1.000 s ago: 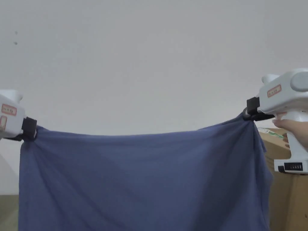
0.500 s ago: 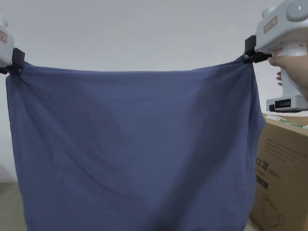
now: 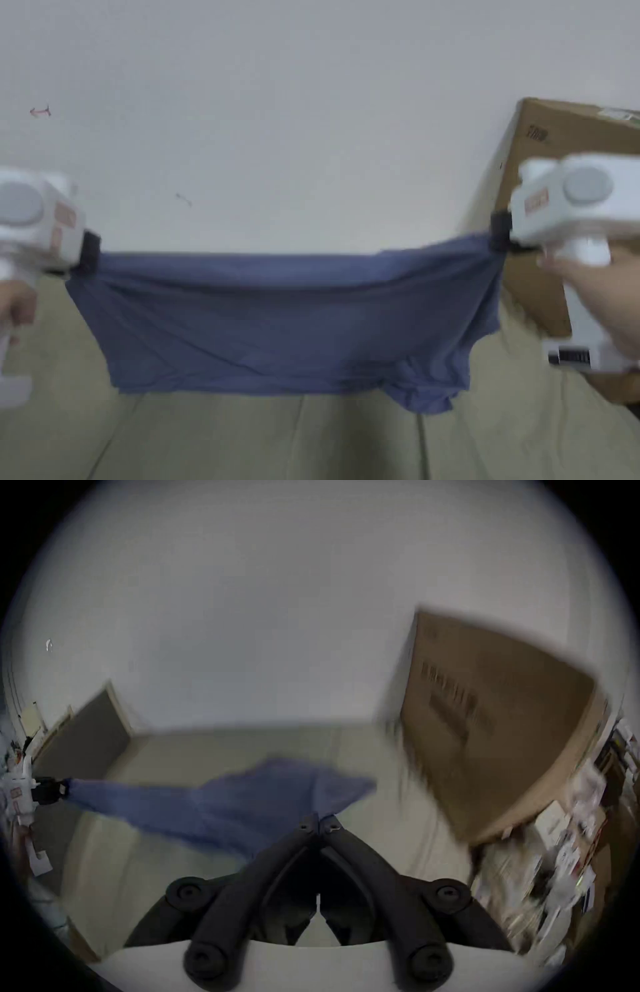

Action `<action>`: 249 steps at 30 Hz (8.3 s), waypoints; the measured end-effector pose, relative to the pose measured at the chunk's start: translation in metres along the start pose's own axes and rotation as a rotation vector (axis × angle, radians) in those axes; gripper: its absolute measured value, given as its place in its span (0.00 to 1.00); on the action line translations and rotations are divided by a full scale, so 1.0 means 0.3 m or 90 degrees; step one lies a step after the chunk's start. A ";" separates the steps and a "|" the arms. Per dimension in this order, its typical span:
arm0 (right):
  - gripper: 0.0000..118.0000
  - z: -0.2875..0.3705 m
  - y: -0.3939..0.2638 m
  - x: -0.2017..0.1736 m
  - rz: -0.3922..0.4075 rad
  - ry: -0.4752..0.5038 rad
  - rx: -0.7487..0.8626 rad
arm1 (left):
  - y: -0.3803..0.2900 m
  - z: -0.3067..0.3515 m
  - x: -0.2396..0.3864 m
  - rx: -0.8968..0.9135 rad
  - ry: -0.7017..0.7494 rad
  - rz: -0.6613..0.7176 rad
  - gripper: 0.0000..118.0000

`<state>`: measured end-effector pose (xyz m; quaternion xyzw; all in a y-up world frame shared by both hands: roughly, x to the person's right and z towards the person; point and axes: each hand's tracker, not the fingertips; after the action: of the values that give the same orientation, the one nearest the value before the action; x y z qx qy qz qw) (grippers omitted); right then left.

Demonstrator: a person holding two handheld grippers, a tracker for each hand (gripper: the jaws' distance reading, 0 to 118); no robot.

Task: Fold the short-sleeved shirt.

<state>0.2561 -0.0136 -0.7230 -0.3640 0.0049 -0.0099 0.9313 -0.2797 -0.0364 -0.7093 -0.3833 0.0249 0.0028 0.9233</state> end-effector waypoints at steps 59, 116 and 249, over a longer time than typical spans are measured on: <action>0.00 0.642 -1.212 0.074 -0.113 0.109 -0.122 | -1.235 0.374 -0.128 -0.256 -0.070 0.012 0.99; 0.88 -0.192 -0.755 0.140 -0.144 0.001 -0.281 | -0.768 -0.145 -0.071 -0.160 -0.054 0.081 0.92; 0.97 -0.324 -0.521 0.143 -0.055 0.068 -0.176 | -0.498 -0.158 -0.041 -0.155 -0.136 -0.025 0.03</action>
<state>0.2952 -0.1954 -0.6886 -0.4873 0.0404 -0.0688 0.8696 -0.2906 -0.1753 -0.6364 -0.4902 -0.0810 0.0285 0.8674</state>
